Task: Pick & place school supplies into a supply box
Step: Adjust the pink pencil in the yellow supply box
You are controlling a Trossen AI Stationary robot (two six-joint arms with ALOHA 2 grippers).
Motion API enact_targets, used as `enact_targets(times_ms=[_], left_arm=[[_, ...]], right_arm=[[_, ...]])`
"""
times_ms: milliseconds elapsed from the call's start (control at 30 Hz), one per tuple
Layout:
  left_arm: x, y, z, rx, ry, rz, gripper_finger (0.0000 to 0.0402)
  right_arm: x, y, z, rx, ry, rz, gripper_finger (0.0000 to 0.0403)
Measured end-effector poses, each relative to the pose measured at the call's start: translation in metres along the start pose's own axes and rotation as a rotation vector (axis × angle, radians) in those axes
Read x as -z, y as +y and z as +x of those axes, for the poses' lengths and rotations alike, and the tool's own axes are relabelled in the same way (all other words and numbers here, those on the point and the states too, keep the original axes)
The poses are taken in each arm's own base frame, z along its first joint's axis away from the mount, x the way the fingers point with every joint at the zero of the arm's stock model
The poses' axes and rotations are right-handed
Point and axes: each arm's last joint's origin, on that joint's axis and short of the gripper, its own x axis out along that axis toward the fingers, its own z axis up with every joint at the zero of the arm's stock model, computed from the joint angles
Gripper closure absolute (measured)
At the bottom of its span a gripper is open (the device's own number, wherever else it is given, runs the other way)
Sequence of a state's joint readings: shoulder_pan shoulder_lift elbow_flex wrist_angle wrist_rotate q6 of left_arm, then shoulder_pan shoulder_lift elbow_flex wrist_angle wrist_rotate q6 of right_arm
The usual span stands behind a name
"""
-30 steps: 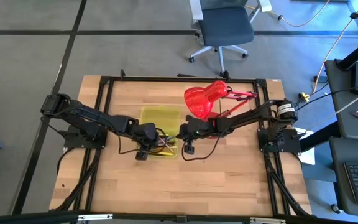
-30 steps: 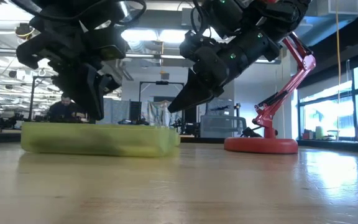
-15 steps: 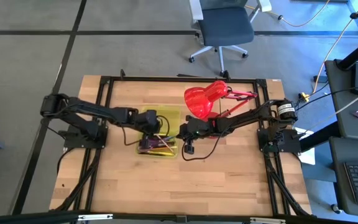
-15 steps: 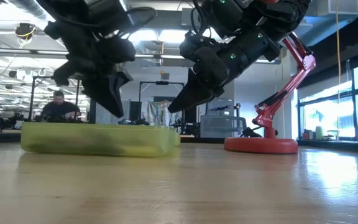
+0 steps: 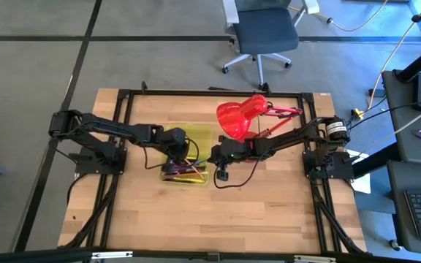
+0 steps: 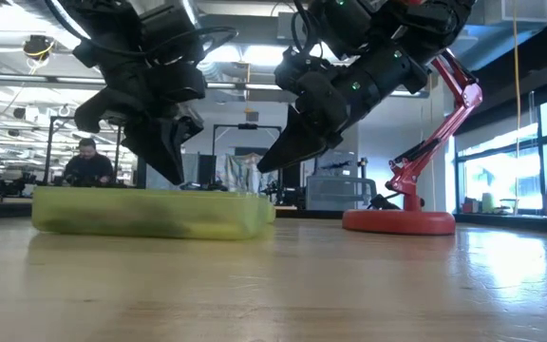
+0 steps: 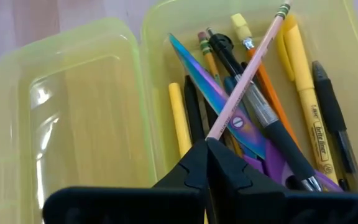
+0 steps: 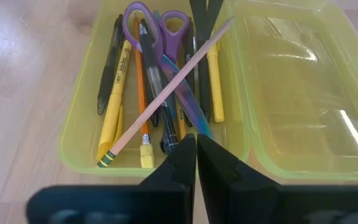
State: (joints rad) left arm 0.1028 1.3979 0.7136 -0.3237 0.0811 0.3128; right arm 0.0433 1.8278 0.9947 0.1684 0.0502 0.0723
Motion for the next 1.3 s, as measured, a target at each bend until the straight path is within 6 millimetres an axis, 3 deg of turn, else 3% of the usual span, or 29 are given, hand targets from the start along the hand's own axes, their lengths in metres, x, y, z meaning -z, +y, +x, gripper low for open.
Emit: enact_targets(times_ms=[400,800,1100,1300], left_arm=[[-0.001,0.001,0.006,-0.023,0.002,0.01,0.0401],[0.01,0.001,0.022,-0.018,0.129,-0.011,0.04],[0.019,-0.003,0.02,0.055,0.209,-0.129,0.0401],[0.017,-0.005,0.001,0.043,0.183,-0.172,0.04]], right_arm=[[0.001,0.0,0.0,0.001,0.008,0.0,0.0382],[0.002,0.0,0.0,0.001,0.024,0.0,0.0382],[0.003,0.0,0.0,0.002,0.032,-0.001,0.0382],[0.008,-0.001,0.0,0.006,0.078,-0.003,0.0382]])
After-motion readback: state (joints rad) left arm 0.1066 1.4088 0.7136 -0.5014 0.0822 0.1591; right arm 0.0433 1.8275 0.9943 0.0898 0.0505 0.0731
